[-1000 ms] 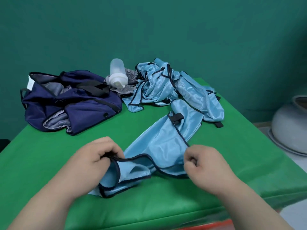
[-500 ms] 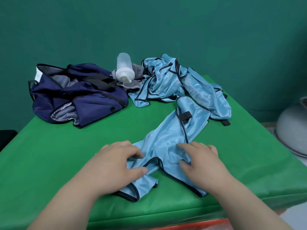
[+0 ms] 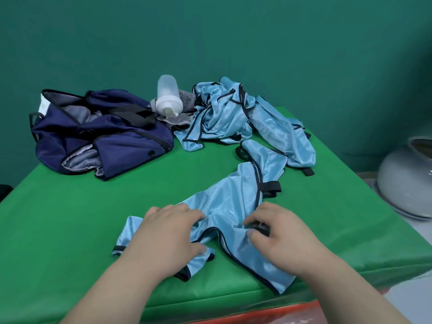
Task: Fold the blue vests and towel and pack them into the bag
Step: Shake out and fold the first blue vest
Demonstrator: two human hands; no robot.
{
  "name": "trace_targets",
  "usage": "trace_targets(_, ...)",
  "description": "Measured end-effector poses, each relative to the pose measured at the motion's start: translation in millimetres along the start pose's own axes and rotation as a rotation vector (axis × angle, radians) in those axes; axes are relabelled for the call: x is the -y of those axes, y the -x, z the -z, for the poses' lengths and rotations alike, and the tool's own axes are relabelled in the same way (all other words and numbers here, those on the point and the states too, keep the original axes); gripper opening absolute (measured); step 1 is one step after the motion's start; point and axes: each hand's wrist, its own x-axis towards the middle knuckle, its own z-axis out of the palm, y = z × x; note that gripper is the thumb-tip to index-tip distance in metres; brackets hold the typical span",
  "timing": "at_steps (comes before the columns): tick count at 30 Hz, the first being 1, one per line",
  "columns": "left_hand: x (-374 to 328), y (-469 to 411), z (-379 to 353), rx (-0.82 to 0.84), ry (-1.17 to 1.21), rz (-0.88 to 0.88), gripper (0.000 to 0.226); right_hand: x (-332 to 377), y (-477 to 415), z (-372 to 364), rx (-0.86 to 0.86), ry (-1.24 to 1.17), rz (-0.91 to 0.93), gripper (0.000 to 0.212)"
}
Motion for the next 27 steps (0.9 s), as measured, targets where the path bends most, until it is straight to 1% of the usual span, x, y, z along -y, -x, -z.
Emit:
trace_targets(2,1.3,-1.6,-1.9,-0.017,0.016,0.009,0.05,-0.2,-2.2,-1.5,-0.088,0.035,0.012,0.029)
trace_targets(3,1.4,-2.3,-2.0,-0.037,0.021,0.008,0.045,0.8,-3.4,-2.0,-0.076,0.06,0.022,0.039)
trace_targets(5,0.3,-2.9,0.2,-0.095,0.056,0.012,0.041,2.9,-5.8,-3.7,0.013,0.118,0.029,0.053)
trace_targets(7,-0.3,-2.1,5.2,-0.155,0.166,0.037,0.037,3.7,-7.3,-5.3,0.092,0.201,0.043,0.068)
trace_targets(8,0.0,-1.3,8.5,-0.196,0.239,0.034,0.032,4.2,-7.6,-4.8,0.095,0.225,0.063,0.074)
trace_targets(9,0.5,-0.2,11.9,-0.239,0.318,0.019,0.026,5.1,-7.3,-3.8,0.077,0.21,0.082,0.08)
trace_targets(11,-1.5,3.4,19.7,-0.276,0.47,-0.026,0.019,7.6,-5.8,-1.0,0.023,0.058,0.103,0.089)
trace_targets(13,-8.4,8.1,26.3,-0.21,0.577,-0.101,0.018,9.7,-4.7,0.5,-0.009,-0.031,0.158,0.094)
trace_targets(14,-12.8,10.2,28.5,-0.15,0.607,-0.148,0.018,10.2,-5.1,-0.2,-0.001,-0.012,0.19,0.092)
trace_targets(15,-15.0,11.1,27.7,-0.08,0.615,-0.188,0.017,9.4,-6.1,-1.6,0.013,0.03,0.217,0.082)
trace_targets(17,-14.2,10.3,22.2,0.049,0.565,-0.235,0.011,7.0,-8.8,-3.4,0.042,0.112,0.247,0.05)
trace_targets(18,-12.2,10.0,19.4,0.094,0.532,-0.244,0.011,6.9,-8.9,-2.7,0.053,0.105,0.245,0.04)
trace_targets(20,-6.8,9.6,16.5,0.152,0.504,-0.249,0.01,6.4,-6.5,1.6,0.075,0.014,0.206,0.024)
trace_targets(21,-4.6,10.2,17.1,0.163,0.504,-0.255,0.015,5.9,-4.4,3.8,0.089,-0.021,0.198,0.015)
trace_targets(22,-3.3,10.8,18.2,0.162,0.513,-0.262,0.022,4.9,-1.9,5.7,0.109,-0.036,0.198,0.01)
trace_targets(25,-3.1,11.5,19.8,0.118,0.536,-0.232,0.043,1.1,3.9,10.8,0.2,0.056,0.213,0.019)
trace_targets(27,-5.9,8.5,16.2,0.075,0.457,-0.163,0.051,-0.2,4.8,14.2,0.264,0.105,0.226,0.019)
